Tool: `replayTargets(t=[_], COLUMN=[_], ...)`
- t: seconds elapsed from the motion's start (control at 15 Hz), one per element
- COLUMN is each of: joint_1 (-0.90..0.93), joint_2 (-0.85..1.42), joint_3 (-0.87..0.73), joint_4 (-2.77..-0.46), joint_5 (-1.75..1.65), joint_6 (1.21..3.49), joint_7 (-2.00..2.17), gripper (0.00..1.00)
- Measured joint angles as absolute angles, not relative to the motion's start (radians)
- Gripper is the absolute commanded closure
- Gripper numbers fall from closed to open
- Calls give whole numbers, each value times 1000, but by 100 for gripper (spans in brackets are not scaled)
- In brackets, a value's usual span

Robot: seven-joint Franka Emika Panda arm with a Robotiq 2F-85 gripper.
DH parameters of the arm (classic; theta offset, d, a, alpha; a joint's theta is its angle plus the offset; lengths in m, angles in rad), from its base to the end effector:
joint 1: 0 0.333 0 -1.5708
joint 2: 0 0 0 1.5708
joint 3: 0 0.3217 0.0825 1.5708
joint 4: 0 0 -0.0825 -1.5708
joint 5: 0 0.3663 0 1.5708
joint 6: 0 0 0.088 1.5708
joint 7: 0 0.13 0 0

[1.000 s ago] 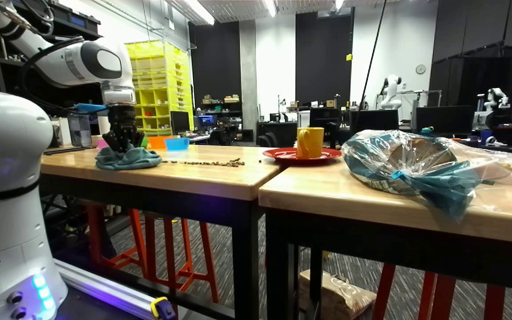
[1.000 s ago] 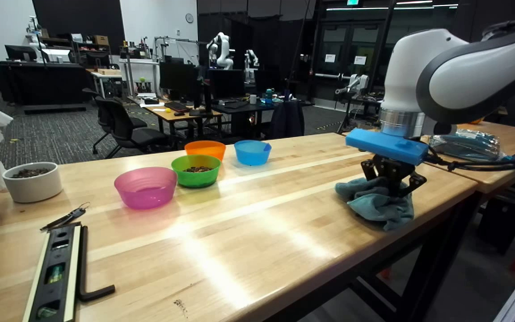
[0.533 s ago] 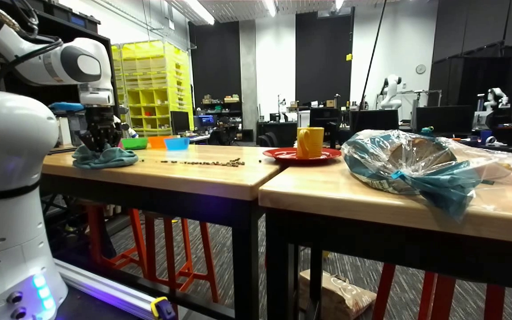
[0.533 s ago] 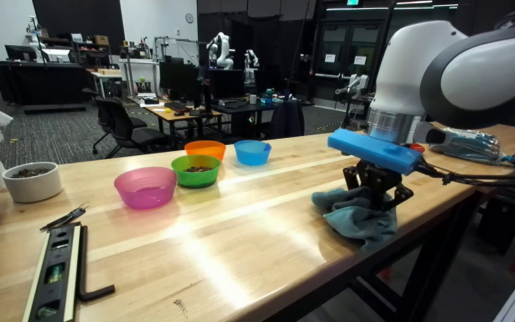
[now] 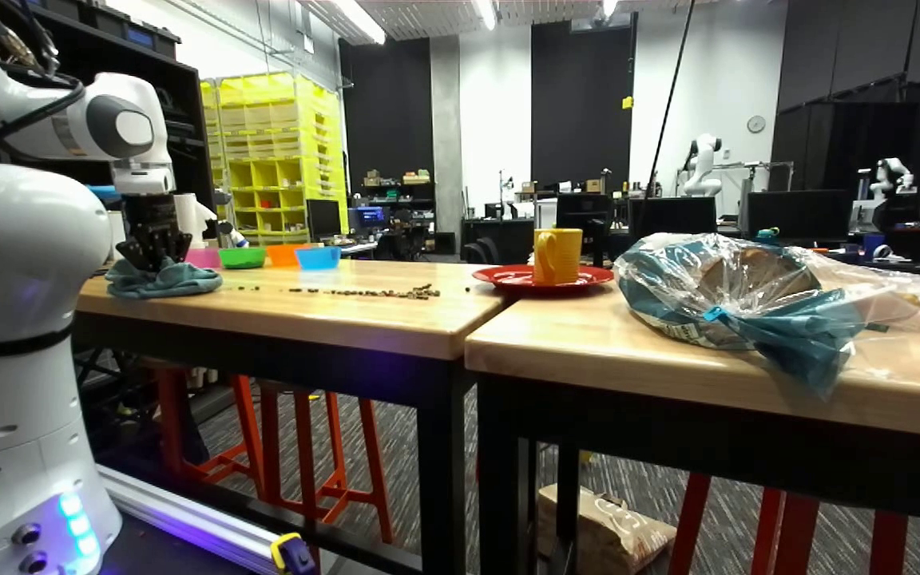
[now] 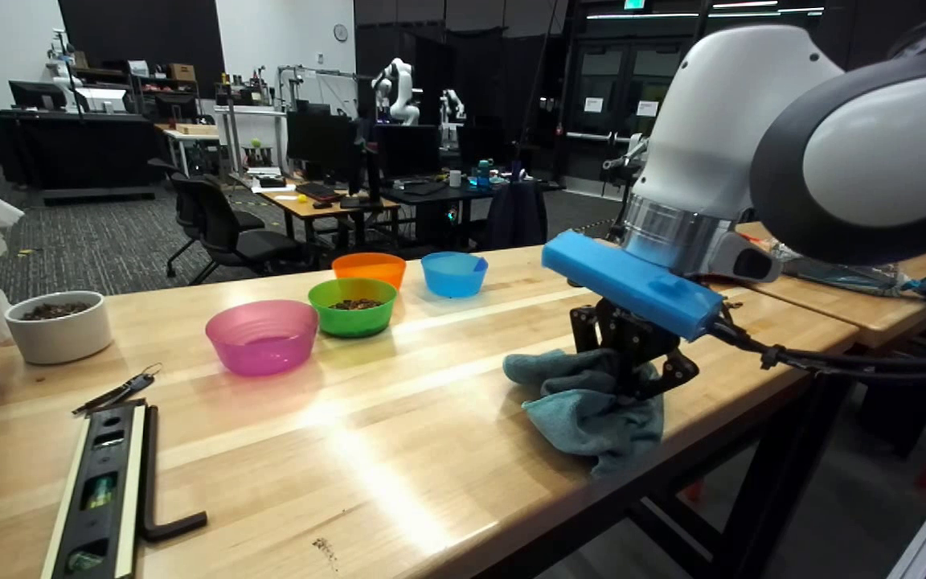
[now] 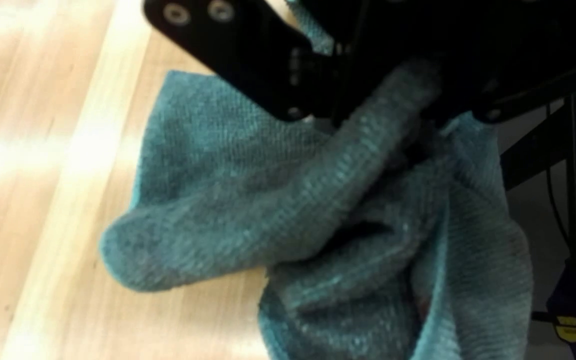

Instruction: Move the towel to the right then use it to wipe the counter.

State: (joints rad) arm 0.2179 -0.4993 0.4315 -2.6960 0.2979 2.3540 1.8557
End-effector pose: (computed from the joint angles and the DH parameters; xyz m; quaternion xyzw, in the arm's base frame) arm 0.2979 0.2264 0.3763 -0.7506 0.6572 -0.0122 0.0677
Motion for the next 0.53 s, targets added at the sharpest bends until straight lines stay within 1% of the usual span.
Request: replayTargets(t=[0.53], joint_1=[258], joint_2=[-401], joint_3=[463], joint_4=[-2632], joint_5=[298], joint_6=[2439], joint_7=[1883], gripper=[96])
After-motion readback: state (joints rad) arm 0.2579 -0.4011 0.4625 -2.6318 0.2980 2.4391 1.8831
